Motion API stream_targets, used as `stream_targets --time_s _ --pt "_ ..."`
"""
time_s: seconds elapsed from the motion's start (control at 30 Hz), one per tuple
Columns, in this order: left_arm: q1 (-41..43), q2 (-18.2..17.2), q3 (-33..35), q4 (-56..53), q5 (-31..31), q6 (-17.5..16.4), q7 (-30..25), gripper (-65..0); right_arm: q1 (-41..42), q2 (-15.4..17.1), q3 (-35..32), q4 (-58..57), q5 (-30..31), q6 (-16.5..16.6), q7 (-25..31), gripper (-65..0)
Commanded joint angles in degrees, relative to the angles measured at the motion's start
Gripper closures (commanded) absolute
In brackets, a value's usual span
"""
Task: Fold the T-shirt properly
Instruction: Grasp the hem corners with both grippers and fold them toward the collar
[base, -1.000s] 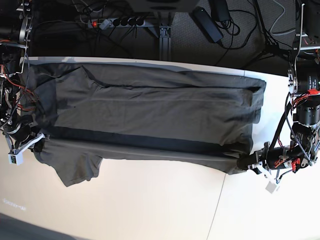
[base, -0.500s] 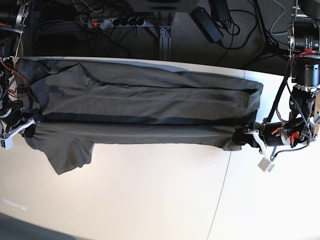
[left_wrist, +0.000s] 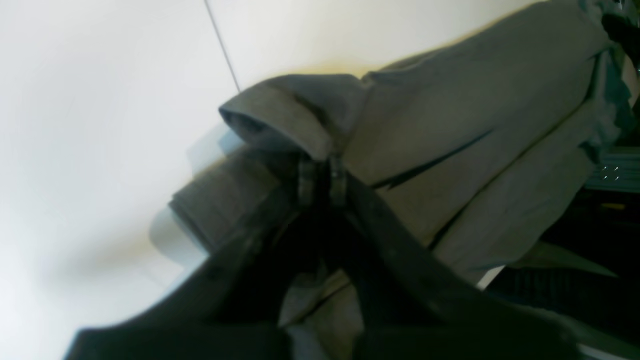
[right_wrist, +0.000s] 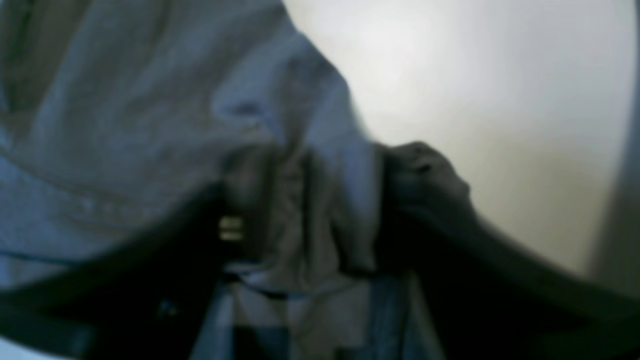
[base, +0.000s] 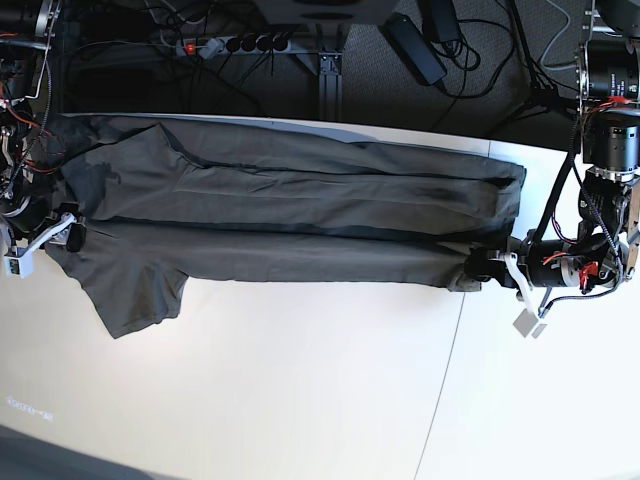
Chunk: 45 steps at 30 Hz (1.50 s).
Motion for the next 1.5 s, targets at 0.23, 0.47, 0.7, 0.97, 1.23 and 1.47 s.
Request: stream_targets --time_s 0.23,0.47,0.7,0.97,1.23,1.47 --pt "-1.5 -1.0 -0.3 0.9 -0.9 -1.3 -0.1 -15.7 1.6 1.5 13.2 1.9 4.9 3.7 0.7 -36.9" --pt "-1.5 -1.0 -0.3 0.9 -1.0 -1.3 0.3 -15.7 9.3 1.4 11.5 -0.9 4.1 3.9 -0.2 -36.9" --pt "-1.5 -1.0 -0.3 0.9 -1.0 -1.3 1.7 -15.7 20.9 1.4 -1.4 -16.8 -0.8 3.8 3.5 -36.9" --pt "-1.5 -1.0 -0.3 1.0 -5.6 -1.3 4.3 -15.7 25.7 0.0 -7.0 -30.1 -1.3 6.9 4.9 -36.9" --pt "-1.5 -1.0 -0.3 1.0 -5.7 -1.3 4.3 -15.7 25.9 -5.4 -7.0 -29.9 -1.2 8.0 3.9 -36.9" --pt "-1.5 -0.9 -0.3 1.0 -5.7 -1.3 3.6 -15.7 25.9 -10.9 -7.9 -29.9 -3.5 8.2 2.0 -36.9"
